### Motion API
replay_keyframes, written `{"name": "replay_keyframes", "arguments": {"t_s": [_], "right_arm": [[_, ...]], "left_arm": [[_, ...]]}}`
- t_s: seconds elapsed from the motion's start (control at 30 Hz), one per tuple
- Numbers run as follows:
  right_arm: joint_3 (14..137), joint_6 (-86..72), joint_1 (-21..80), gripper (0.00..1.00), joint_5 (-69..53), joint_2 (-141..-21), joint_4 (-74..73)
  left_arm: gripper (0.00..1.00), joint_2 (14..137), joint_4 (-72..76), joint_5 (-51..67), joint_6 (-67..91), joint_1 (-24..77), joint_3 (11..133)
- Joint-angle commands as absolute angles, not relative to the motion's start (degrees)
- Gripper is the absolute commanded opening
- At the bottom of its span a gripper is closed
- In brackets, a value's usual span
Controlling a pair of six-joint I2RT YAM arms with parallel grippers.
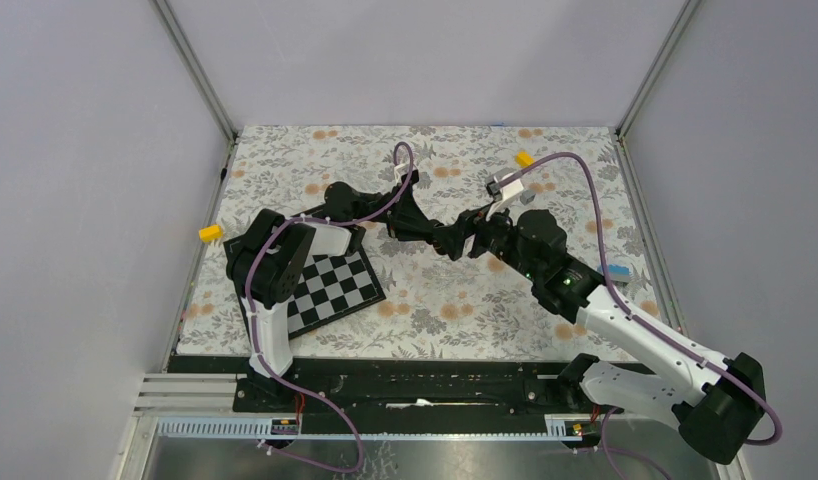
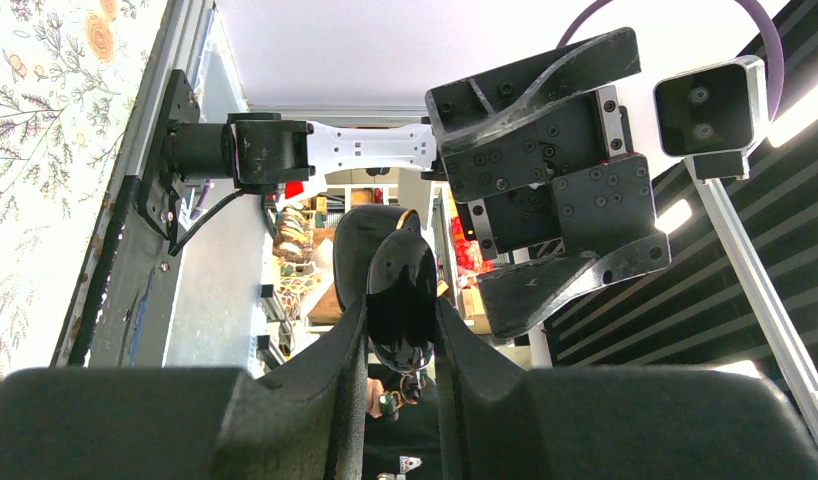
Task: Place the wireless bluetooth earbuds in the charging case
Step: Adjust the left earbud in the left side groove of the charging case.
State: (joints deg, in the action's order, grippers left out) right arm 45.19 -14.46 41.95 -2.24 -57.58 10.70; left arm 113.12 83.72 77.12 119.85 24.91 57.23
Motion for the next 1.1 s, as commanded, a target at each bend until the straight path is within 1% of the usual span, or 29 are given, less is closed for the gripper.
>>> {"name": "replay_keyframes", "arguments": {"t_s": [0.0,0.47,0.73,1.07], "right_arm": [[48.2,-12.5,42.0,0.79,-2.7,-58.0,8.8],[48.7,-11.6,42.0,0.82,-3.1,-59.4,7.8],[48.1,-11.0,42.0,0.78,-1.5,-58.6,7.0],[48.9,-10.5,42.0,0.78,-1.3,-56.2,6.2]], "left_arm": [[0.00,110.8,89.5,76.6,135.5,25.1,58.4],[0.00,110.7,89.5,76.6,135.5,25.1,58.3],[0.00,110.8,89.5,76.5,135.7,25.1,58.4],[0.00,110.9,89.5,76.5,135.7,25.1,58.4]]}}
